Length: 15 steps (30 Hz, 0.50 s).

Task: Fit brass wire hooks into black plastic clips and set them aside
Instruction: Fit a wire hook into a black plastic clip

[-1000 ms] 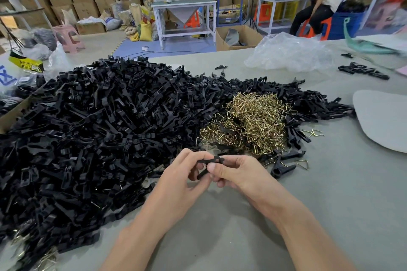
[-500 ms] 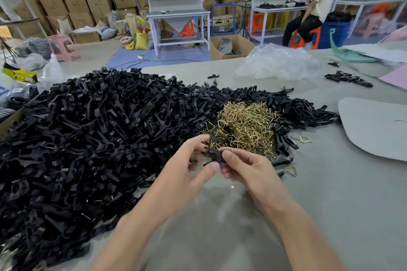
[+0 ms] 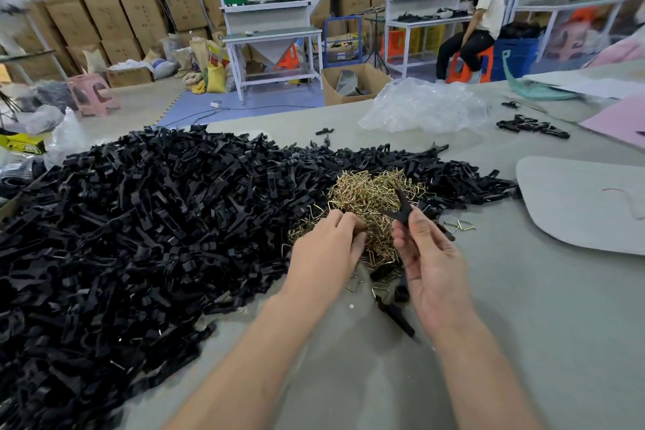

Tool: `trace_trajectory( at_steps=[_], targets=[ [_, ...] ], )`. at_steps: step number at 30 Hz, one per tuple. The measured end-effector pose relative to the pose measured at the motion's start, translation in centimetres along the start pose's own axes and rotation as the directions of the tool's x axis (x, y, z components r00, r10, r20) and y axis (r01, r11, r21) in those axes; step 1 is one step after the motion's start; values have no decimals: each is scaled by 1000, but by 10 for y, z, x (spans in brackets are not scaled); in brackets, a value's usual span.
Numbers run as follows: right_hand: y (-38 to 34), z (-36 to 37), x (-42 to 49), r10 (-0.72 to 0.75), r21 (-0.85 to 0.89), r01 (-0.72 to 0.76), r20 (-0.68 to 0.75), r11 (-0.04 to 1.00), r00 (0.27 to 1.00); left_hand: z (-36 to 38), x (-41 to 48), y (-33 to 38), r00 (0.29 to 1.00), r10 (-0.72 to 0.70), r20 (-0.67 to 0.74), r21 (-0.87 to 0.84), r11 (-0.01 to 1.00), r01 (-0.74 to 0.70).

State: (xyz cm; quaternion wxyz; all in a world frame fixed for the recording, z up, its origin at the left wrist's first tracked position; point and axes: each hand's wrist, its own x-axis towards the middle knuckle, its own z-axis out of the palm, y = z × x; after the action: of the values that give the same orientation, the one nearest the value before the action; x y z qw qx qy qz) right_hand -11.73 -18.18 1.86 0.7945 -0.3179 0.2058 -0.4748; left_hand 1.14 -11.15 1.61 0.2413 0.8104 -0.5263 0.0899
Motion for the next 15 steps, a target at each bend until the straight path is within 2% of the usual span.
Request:
trace_trajectory(
  at_steps=[7,11,15],
  targets=[
    [3,3,-4,35,-37,-34,6,999,999,-9,-10,-7,996,-75,-41,-229,971,64],
    [8,7,-8,64,-64,-61,41,996,997,-12,-22,-15,997,-77,12,-244,967,77],
    [12,12,-11,76,-113,-69,63,991,995,-14,-28,-21,994,-113,7,-295,949,110]
  ],
)
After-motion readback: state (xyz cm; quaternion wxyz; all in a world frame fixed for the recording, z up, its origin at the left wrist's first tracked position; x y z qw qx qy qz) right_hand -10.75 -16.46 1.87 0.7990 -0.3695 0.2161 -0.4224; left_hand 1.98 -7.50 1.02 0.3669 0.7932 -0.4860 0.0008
